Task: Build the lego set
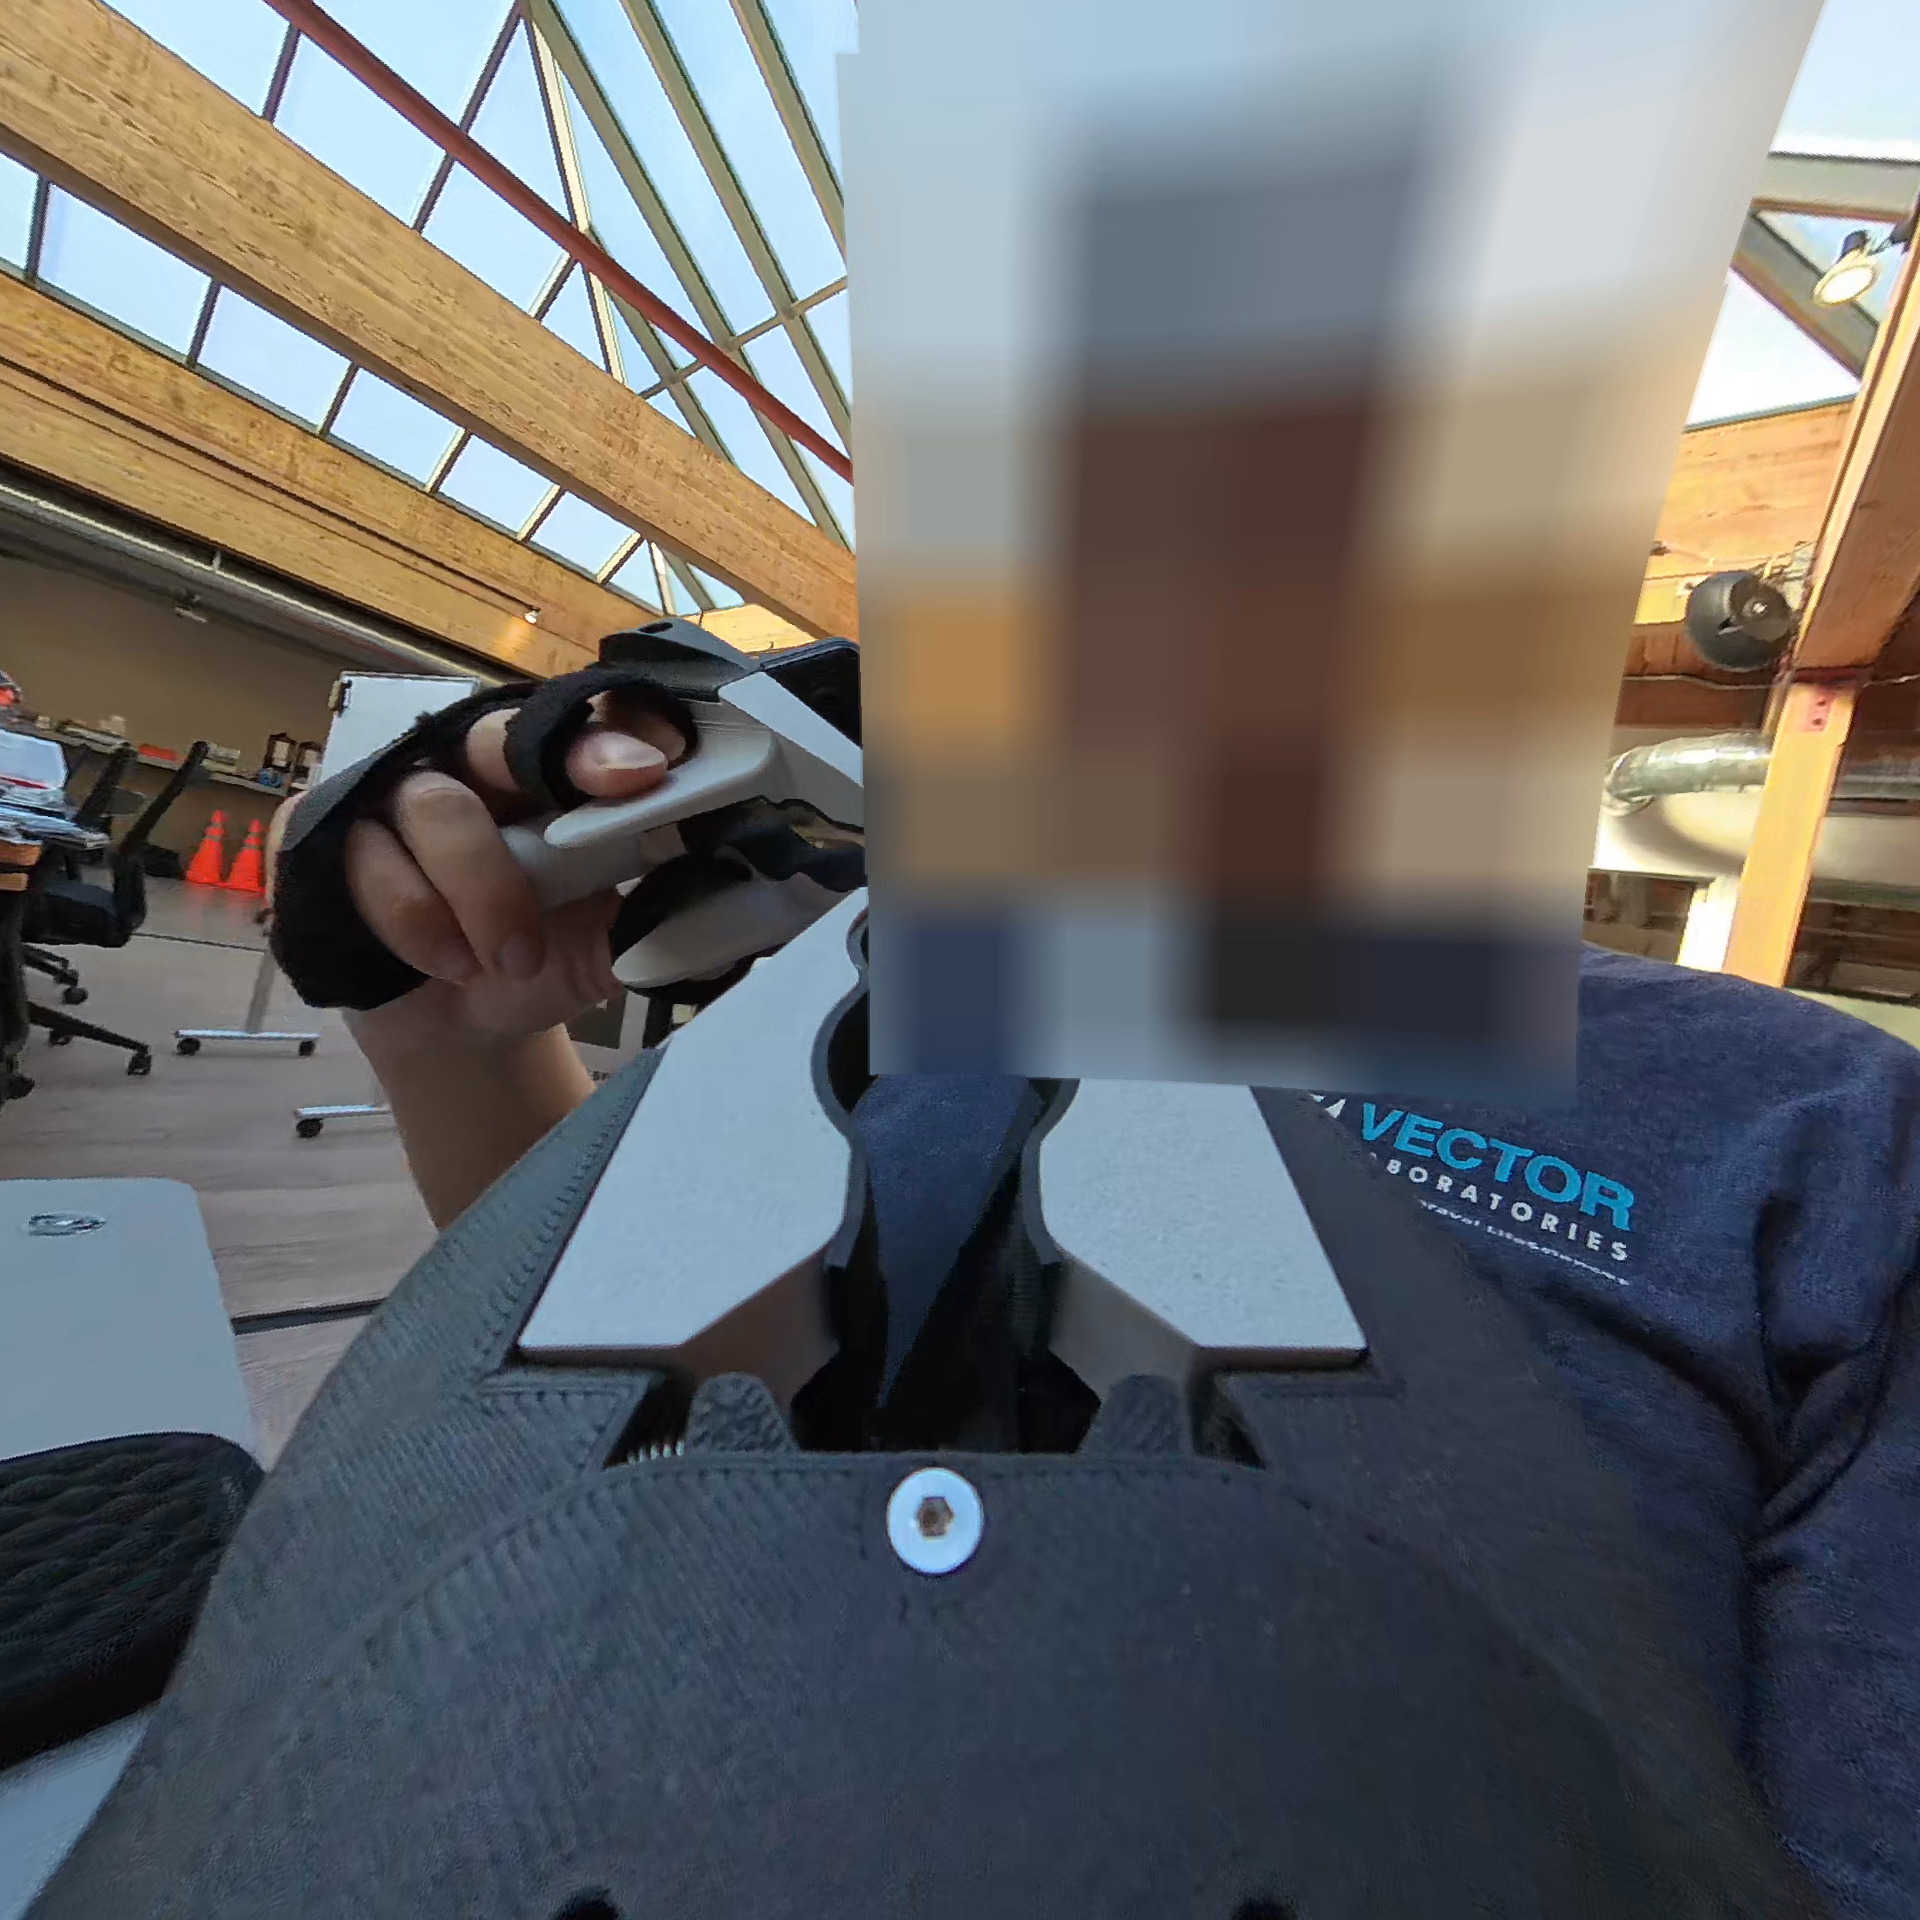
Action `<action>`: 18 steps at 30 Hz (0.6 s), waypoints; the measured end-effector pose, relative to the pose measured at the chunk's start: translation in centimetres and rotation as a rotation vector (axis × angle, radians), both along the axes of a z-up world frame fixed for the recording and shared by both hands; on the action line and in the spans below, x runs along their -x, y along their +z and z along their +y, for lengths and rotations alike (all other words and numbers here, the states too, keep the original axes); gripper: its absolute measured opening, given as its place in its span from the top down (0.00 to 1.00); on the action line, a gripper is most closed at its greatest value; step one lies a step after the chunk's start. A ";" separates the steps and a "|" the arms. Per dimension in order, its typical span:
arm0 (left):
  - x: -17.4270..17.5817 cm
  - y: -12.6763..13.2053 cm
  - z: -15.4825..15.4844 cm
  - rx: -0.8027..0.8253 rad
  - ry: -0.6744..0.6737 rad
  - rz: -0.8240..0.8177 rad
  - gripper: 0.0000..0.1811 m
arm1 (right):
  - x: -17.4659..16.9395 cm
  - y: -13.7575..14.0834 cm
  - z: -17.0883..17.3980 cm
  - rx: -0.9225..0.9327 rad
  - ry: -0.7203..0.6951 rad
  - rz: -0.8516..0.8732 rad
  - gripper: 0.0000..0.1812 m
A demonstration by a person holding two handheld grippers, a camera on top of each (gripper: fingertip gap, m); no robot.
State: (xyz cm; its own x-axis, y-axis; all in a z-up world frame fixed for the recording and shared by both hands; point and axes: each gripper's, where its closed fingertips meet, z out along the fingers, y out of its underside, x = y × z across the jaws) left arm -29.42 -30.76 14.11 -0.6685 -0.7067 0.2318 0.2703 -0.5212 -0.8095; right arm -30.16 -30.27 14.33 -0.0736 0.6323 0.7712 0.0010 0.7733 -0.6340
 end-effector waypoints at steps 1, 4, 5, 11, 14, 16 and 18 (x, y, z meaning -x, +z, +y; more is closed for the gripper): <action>0.2 0.1 0.1 0.021 -0.022 -0.018 0.89 | 0.0 0.0 0.0 0.006 0.003 -0.009 0.96; 0.3 0.2 0.1 0.058 -0.073 -0.045 0.89 | 0.0 0.2 0.0 0.020 0.019 -0.011 0.96; 0.3 0.1 0.0 0.065 -0.091 -0.049 0.89 | 0.1 0.2 0.0 0.031 0.024 -0.014 0.94; 0.2 0.1 0.2 0.106 -0.133 -0.067 0.89 | 0.2 0.0 0.0 0.048 0.048 -0.041 0.96; 0.2 0.0 0.2 0.112 -0.147 -0.065 0.89 | 0.3 -0.1 0.0 0.051 0.053 -0.046 0.95; 0.2 -0.1 0.2 0.114 -0.153 -0.060 0.89 | 0.3 -0.2 0.0 0.055 0.058 -0.055 0.95; 0.1 -0.2 0.1 0.114 -0.166 -0.054 0.89 | 0.3 -0.3 -0.1 0.059 0.067 -0.060 0.95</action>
